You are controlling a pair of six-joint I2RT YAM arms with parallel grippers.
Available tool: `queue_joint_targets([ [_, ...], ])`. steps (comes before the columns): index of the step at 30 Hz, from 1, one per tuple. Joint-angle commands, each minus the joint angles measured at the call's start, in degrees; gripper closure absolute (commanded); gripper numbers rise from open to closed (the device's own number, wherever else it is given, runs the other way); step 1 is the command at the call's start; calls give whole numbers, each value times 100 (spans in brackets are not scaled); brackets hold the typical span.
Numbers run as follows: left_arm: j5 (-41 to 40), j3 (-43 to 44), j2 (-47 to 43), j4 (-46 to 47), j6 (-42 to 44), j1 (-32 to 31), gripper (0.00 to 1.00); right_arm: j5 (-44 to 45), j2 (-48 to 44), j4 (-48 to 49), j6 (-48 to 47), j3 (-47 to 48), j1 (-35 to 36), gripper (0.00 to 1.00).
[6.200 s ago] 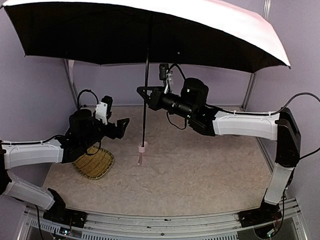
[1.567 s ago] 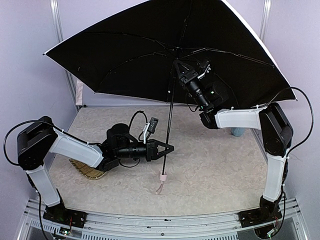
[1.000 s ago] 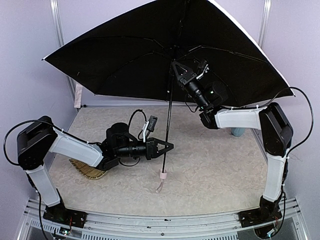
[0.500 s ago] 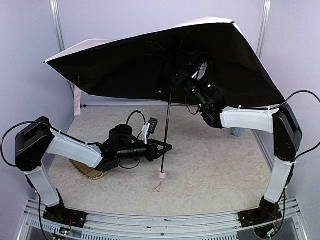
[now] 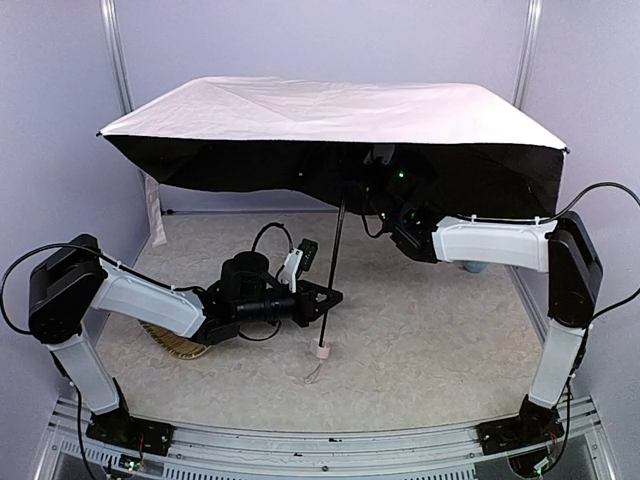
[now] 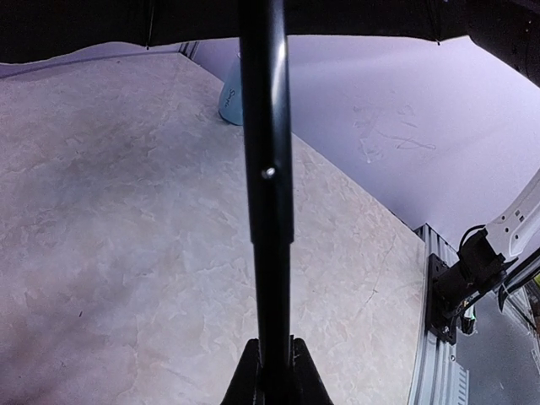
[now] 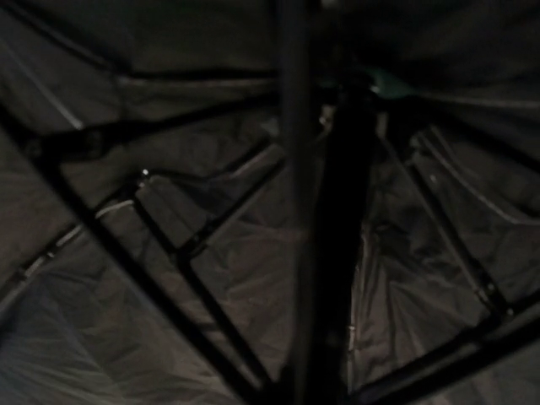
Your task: Put away the umbrella
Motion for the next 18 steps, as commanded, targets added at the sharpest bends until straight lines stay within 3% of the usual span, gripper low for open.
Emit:
queue_joint_targets([
  [1,-58,262,-247,510,300,-36,100,360,-134,-83,-371,156,-2,63],
  [7,-26,275,-247,517,285,-37,100,749,-215,139,-720,126,91,50],
  [13,-1,304,-239,555,273,-38,100,916,-211,549,-920,-2,158,56],
  [18,1,299,-242,528,274,-36,100,998,-196,794,-1128,-47,216,53],
])
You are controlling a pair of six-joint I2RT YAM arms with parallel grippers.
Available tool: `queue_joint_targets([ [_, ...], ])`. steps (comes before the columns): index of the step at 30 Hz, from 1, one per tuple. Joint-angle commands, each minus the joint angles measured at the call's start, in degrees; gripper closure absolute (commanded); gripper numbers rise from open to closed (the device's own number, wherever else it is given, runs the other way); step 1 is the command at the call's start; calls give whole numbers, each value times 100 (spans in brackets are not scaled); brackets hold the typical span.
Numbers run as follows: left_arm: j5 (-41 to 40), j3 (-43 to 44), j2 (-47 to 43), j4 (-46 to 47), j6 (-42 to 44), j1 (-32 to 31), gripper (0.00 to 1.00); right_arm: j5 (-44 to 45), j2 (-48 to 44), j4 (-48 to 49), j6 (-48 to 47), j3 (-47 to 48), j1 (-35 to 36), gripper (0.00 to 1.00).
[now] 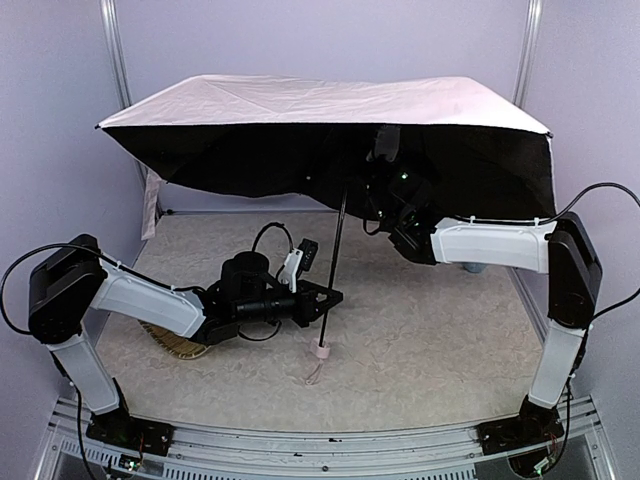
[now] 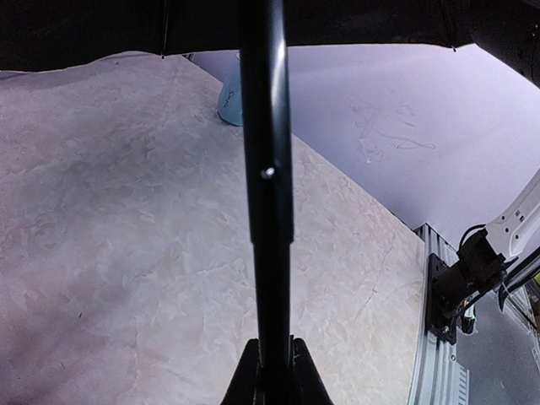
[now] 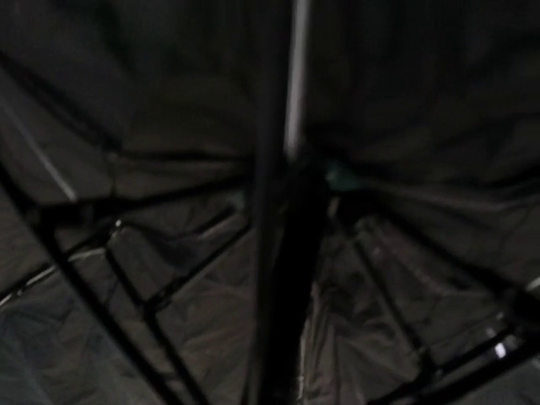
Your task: Put away the umbrella
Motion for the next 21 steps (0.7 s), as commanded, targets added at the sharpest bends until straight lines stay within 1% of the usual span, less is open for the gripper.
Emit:
queue_joint_targets([
  [1,6,300,-242,532,242,-34,100,221,-191,419,-301,-52,86,55],
  [3,-2,300,-256,532,245,-32,100,237,-191,432,-296,-88,86,63],
  [5,-7,296,-269,530,249,-32,100,262,-207,480,-272,-151,86,68],
  [10,-20,288,-283,532,256,-32,100,267,-226,434,-198,-242,86,62],
  [16,-36,292,-283,541,251,-35,100,193,-201,73,13,-192,87,61],
  [21,-99,283,-291,558,243,-32,100,305,-209,8,73,-259,113,64],
])
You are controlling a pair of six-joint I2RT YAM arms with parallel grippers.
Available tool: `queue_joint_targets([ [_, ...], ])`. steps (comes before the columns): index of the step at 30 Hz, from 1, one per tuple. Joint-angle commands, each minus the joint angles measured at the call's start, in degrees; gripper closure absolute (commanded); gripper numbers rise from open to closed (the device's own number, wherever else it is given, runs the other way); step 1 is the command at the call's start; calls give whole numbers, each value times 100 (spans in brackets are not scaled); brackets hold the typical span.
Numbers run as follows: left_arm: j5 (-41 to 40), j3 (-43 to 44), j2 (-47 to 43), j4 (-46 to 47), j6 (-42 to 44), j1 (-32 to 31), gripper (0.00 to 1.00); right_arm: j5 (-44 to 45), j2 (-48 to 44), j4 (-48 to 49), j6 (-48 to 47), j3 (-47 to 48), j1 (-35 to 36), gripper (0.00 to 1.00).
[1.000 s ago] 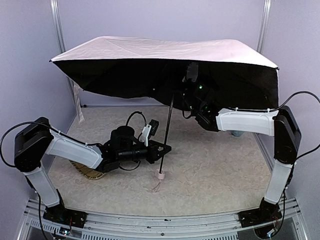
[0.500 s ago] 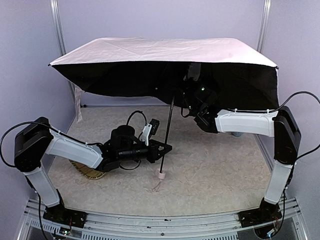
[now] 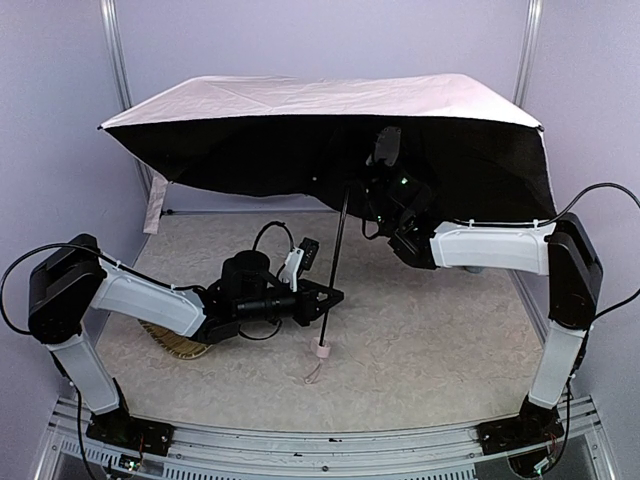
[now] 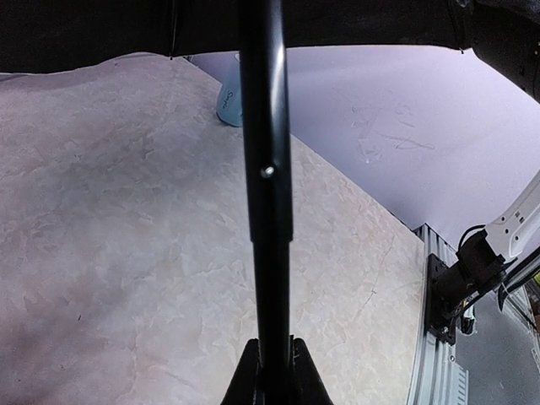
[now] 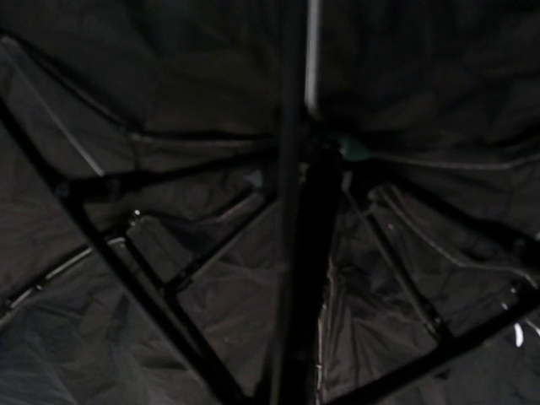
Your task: Put away the umbrella
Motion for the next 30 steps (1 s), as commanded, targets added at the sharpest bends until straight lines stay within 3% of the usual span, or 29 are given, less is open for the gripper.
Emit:
queue_joint_targets([
  [1,-107,230,-284,602,232,-30,100,167,-164,-224,78,-87,76,64],
  [12,-1124,147,-376,552,531,-171,100,282,-154,-262,105,-104,180,64],
  [30,-1208,228,-351,361,638,-245,100,45,-56,-440,-138,302,178,76],
])
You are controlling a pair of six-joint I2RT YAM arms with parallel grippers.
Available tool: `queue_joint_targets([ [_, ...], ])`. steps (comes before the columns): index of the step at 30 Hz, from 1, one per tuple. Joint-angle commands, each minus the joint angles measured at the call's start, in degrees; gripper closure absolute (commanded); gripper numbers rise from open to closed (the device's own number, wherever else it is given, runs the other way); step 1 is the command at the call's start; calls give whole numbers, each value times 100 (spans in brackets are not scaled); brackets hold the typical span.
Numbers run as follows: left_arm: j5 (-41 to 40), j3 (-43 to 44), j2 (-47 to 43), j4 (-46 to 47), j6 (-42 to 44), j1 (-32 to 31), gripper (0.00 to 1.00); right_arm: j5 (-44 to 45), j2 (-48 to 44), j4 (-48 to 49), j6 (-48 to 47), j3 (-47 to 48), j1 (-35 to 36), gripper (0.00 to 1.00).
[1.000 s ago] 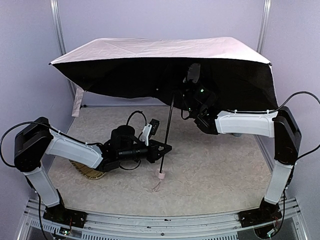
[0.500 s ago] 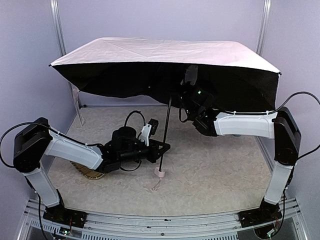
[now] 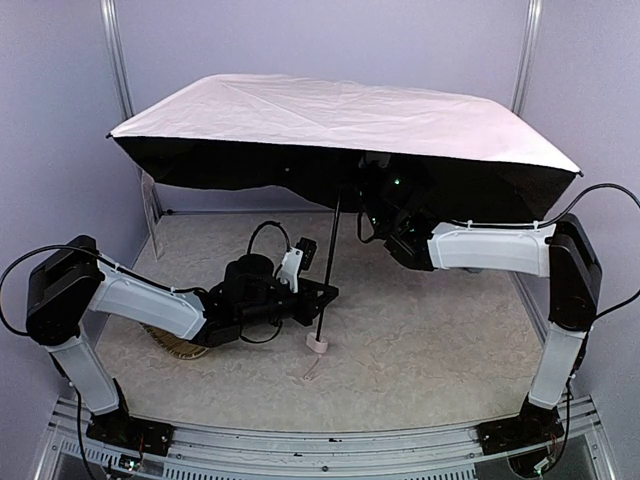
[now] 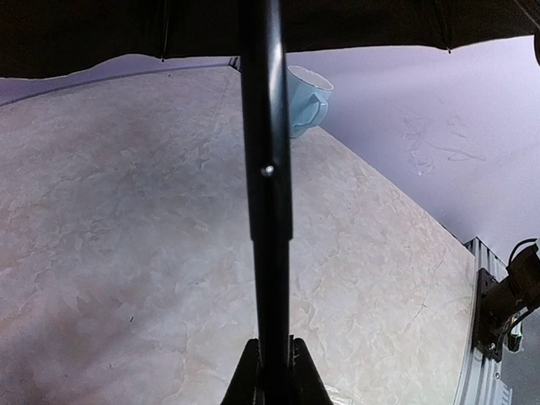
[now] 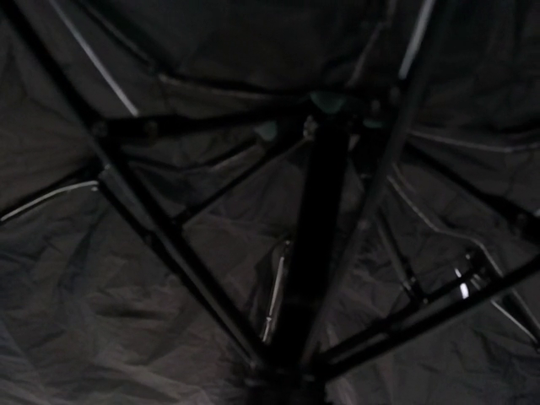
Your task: Put away the umbrella
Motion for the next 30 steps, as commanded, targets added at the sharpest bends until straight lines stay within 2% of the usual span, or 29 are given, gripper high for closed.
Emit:
queue_joint_targets([
  [1,-118,235,-301,569,345,-79,100,-53,-46,-168,-50,272,26,76],
  [8,-142,246,-283,566,387,-107,100,-115,12,-274,16,479,20,78],
  [13,-166,239,-287,568,382,-118,100,-150,52,-300,97,569,16,72],
  [18,-164,243,-309,566,394,-123,100,-140,69,-333,95,605,17,71],
  [25,-124,285,-348,549,393,-127,100,-162,92,-388,125,596,15,84],
  [29,-201,268,-419,604,421,-79,100,-349,72,-563,181,530,18,100],
  [30,-180,253,-442,636,399,-16,100,-455,53,-618,197,463,16,100],
])
